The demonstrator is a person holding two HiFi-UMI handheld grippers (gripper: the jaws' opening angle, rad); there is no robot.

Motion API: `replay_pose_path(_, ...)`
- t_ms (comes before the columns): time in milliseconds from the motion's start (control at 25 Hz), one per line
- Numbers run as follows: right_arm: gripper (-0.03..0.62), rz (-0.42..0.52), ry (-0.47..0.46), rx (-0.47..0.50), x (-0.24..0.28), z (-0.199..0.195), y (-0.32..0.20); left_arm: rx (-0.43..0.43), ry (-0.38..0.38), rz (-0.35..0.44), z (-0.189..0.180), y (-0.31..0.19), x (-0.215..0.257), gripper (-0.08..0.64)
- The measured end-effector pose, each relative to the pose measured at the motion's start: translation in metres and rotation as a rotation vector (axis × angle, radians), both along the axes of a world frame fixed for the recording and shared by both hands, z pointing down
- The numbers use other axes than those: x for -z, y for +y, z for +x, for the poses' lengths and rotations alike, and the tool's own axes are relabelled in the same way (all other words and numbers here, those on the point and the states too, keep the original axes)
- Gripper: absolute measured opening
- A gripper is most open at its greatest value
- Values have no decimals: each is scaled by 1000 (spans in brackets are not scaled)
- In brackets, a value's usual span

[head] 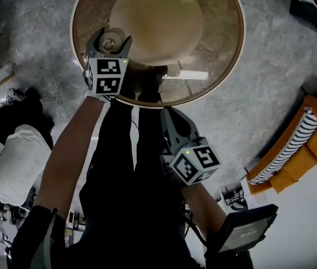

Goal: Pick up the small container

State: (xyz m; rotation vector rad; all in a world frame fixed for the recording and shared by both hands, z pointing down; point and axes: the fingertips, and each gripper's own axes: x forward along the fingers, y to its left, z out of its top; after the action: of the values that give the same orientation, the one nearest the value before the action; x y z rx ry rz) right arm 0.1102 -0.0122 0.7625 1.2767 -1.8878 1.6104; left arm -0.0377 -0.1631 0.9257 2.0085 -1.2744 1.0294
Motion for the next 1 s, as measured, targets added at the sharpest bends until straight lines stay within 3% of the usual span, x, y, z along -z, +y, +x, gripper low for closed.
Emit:
replay_pose_path(400, 6, -3, -4, -4, 1, -1, 1, -22, 5, -6, 1, -1, 4, 336)
replay_pose_path(1000, 6, 56, -18, 0, 28, -5, -14, -109, 9, 21, 11, 0, 54, 336)
